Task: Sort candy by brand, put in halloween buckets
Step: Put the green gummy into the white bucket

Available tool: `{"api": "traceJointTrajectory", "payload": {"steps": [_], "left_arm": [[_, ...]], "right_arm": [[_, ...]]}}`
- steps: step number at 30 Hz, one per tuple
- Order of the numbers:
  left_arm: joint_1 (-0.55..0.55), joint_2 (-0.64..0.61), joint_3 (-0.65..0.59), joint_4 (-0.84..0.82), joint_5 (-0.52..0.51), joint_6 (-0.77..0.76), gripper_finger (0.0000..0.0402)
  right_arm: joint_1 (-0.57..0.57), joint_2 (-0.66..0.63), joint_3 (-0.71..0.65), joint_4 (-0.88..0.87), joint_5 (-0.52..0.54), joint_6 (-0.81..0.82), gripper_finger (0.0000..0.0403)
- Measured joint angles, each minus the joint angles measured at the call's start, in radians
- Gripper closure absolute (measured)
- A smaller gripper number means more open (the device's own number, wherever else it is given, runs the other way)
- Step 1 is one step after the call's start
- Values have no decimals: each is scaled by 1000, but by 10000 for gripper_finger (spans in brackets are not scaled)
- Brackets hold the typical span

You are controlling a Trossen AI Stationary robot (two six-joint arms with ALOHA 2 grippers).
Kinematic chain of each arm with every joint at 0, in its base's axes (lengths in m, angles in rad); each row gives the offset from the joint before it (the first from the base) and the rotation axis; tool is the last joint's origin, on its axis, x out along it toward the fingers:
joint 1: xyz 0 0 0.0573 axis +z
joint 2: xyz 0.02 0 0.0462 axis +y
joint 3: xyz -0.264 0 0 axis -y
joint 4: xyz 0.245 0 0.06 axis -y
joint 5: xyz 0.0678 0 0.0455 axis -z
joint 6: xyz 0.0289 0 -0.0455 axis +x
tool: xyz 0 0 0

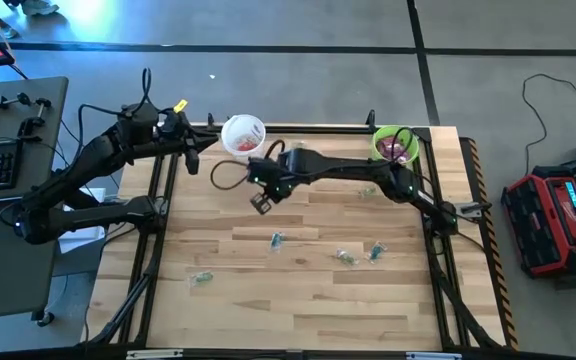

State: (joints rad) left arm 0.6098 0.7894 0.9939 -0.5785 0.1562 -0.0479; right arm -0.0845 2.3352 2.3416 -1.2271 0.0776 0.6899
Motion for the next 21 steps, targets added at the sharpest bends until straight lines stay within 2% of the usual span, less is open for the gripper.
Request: {"api": "traceJointTrajectory", "payload": {"steps": [3, 8, 13, 21], "left_arm": [[0, 2, 0, -3, 0, 0, 367], [0, 5, 0, -2, -1, 1, 367], [0, 6, 0, -1, -1, 8, 367], [-2, 9, 0, -1, -2, 16, 367]], "right_arm": [[21, 0, -5, -24, -24, 15, 403], [40, -32, -147, 13, -73, 12, 403], [42, -192, -445, 233, -132, 10, 403], [87, -587, -984, 506, -154, 73, 403]]}}
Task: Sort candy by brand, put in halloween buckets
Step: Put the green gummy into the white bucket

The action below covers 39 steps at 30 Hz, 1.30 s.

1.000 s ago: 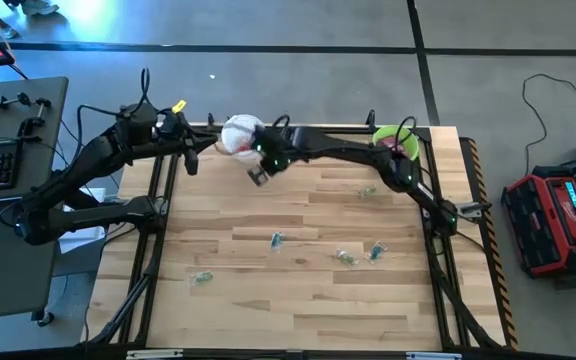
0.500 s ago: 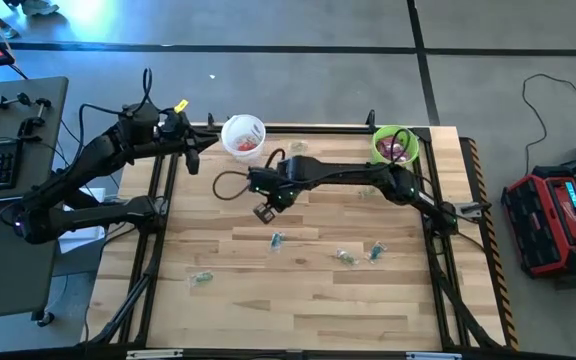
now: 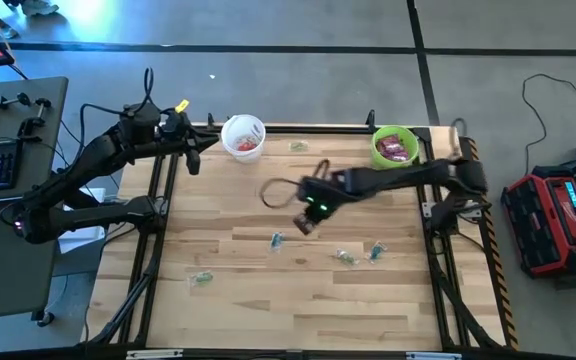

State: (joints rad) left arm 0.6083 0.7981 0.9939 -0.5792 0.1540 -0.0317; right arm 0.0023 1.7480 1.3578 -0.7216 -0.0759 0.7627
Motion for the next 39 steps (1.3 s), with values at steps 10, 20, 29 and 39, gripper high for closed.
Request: {"api": "traceJointTrajectory", "payload": {"steps": [10, 20, 29, 39], "left_arm": [[0, 0, 0, 0, -14, 22, 367], [0, 0, 0, -3, -15, 17, 367], [0, 0, 0, -8, -15, 10, 367], [0, 7, 0, -8, -15, 10, 367]], "right_arm": [[220, -271, -307, 57, 57, 149, 403], [442, -289, -335, -16, 132, 405, 385], [592, -289, -336, -35, 184, 477, 261], [673, -288, -412, -19, 410, 495, 168]]}}
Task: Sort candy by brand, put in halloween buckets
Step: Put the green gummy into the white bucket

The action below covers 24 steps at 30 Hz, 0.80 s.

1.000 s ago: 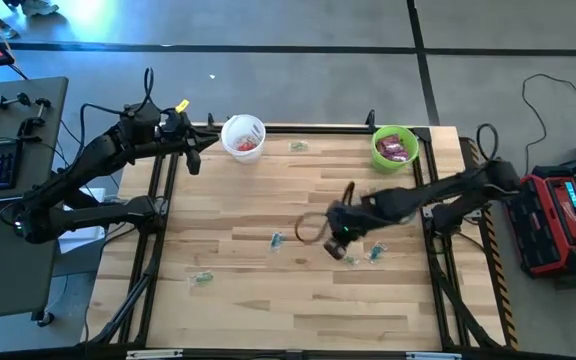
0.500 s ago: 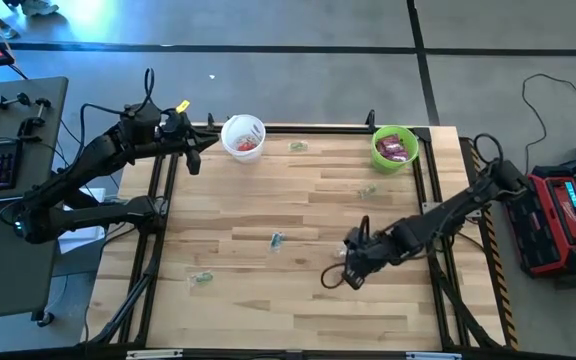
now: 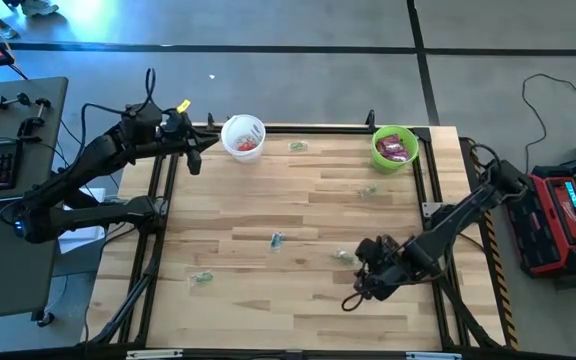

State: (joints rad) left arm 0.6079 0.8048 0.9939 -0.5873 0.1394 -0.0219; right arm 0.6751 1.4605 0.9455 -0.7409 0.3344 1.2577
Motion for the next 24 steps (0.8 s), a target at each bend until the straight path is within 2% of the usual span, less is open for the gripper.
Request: {"api": "traceJointTrajectory", "payload": {"steps": [5, 10, 15, 18, 24], "left_arm": [[0, 5, 0, -1, 0, -1, 367], [0, 7, 0, 0, 0, 0, 367], [0, 7, 0, -1, 0, -1, 367], [0, 9, 0, 0, 0, 0, 367], [0, 17, 0, 0, 0, 0, 367]], "right_arm": [[-1, 0, -82, 103, -2, -5, 167], [-1, 0, -142, 81, -8, 77, 169], [-15, 0, -181, 62, 56, 162, 170], [-63, 0, -192, 21, 91, 253, 170], [-225, 0, -192, -129, 231, 463, 170]]}}
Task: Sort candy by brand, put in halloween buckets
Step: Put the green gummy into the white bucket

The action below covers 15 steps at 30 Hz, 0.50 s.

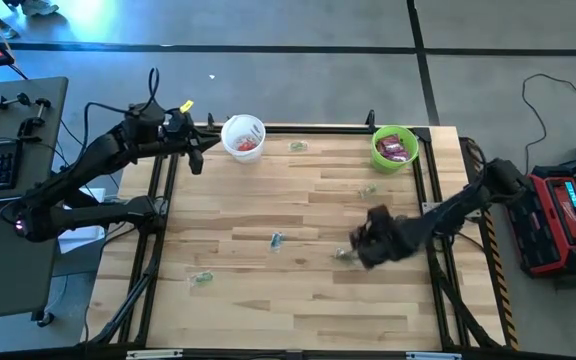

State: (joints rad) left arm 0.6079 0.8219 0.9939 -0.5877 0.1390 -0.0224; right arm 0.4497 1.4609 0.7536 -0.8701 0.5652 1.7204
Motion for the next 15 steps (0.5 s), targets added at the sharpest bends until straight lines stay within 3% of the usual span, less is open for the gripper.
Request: {"api": "traceJointTrajectory", "payload": {"steps": [4, 10, 15], "left_arm": [[0, 14, 0, 1, 0, 0, 367], [0, 42, 0, 0, 0, 0, 367], [0, 53, 0, 0, 0, 0, 367]], "right_arm": [[-150, 0, 0, -62, 28, 59, 167], [-373, 0, 0, 2, -70, 61, 166], [-503, 0, 0, 36, -78, 60, 166]]}}
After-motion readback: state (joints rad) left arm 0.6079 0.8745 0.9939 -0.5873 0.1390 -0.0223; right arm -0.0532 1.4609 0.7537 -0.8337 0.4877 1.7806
